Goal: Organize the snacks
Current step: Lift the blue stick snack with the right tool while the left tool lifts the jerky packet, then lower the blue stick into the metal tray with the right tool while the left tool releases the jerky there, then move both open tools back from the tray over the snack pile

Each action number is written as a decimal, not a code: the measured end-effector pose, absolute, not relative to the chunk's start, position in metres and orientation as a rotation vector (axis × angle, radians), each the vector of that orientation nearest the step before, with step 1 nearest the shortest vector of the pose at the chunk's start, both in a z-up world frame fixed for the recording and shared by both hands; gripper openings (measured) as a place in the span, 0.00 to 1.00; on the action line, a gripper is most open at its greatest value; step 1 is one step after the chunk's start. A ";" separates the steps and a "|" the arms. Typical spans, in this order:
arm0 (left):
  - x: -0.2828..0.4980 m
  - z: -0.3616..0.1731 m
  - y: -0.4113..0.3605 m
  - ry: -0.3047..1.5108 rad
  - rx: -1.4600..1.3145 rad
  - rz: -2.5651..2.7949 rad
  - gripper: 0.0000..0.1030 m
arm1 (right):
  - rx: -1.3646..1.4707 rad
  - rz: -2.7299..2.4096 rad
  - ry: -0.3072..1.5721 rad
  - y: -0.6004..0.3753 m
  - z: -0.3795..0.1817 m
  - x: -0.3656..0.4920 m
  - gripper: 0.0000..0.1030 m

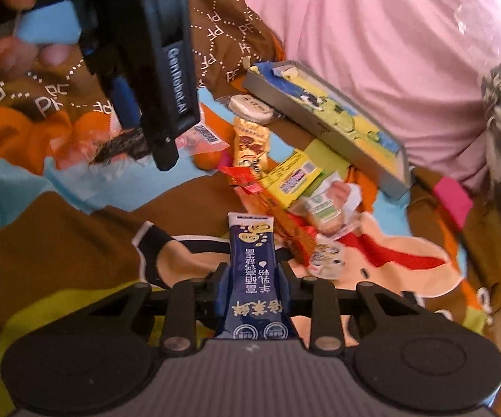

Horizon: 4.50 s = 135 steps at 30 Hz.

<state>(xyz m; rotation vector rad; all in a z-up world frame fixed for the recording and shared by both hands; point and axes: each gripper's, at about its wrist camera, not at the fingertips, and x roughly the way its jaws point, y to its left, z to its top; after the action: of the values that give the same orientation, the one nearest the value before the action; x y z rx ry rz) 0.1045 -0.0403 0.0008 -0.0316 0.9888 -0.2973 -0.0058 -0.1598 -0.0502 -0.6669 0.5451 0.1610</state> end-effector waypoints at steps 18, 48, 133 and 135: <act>0.104 0.009 -0.050 0.964 -0.060 -0.306 0.44 | -0.815 0.160 0.531 -0.170 -0.054 -0.012 0.30; 0.246 0.111 -0.032 0.694 -0.071 -0.230 0.45 | -0.952 0.097 0.104 -0.175 0.043 0.142 0.30; 0.085 0.037 -0.012 0.420 -0.135 -0.240 0.93 | -0.081 0.069 0.228 -0.251 0.055 0.027 1.00; 0.074 0.028 -0.010 0.440 -0.129 -0.240 0.93 | -0.076 0.064 0.251 -0.251 0.049 0.019 1.00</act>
<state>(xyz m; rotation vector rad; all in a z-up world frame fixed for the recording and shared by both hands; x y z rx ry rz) 0.0741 -0.0098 0.0276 -0.1288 0.4397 -0.2400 0.0191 -0.2508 0.0495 -0.0757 0.2509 0.0635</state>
